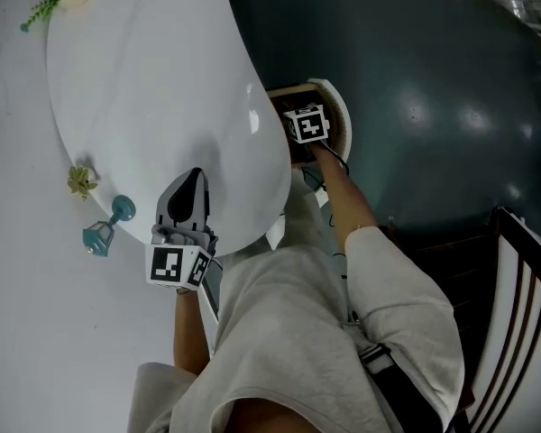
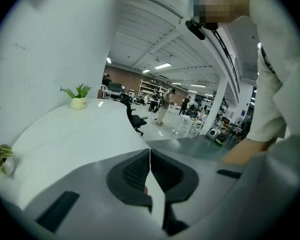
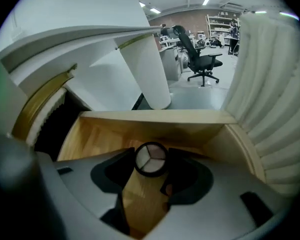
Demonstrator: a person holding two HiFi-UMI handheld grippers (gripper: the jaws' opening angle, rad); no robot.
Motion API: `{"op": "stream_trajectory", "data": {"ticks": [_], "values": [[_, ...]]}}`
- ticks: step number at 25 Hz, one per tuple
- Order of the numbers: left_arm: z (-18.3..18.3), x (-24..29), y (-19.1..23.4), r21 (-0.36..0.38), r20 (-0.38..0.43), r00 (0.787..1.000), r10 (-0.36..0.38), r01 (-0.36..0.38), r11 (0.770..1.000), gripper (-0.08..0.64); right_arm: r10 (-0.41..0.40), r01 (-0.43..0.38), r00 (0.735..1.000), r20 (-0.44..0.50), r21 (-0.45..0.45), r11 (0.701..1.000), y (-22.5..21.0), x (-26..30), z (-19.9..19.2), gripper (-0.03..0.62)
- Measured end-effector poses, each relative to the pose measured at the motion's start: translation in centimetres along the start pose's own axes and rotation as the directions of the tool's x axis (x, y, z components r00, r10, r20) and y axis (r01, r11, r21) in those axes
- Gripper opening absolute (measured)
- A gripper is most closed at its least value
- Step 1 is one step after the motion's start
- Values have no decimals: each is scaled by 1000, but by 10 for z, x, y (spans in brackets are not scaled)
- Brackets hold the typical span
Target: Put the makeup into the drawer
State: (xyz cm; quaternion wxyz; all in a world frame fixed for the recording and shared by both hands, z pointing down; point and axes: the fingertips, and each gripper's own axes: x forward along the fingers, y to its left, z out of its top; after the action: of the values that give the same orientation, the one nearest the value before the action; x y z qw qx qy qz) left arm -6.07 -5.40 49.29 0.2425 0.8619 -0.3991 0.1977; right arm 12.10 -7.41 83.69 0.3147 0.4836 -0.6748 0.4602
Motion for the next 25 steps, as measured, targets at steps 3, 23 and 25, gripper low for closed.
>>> {"op": "stream_trajectory", "data": {"ticks": [3, 23, 25], "values": [[-4, -4, 6, 6, -13, 1000, 9, -9, 1000, 12, -8, 9, 1000, -15, 18, 1000, 4, 9, -1, 212], [6, -37, 6, -4, 58, 998, -14, 14, 1000, 12, -57, 46, 953, 299, 43, 998, 18, -115, 35, 129], [9, -40, 4, -4, 71, 997, -21, 21, 1000, 12, -59, 54, 938, 341, 24, 998, 29, -144, 40, 107]]}}
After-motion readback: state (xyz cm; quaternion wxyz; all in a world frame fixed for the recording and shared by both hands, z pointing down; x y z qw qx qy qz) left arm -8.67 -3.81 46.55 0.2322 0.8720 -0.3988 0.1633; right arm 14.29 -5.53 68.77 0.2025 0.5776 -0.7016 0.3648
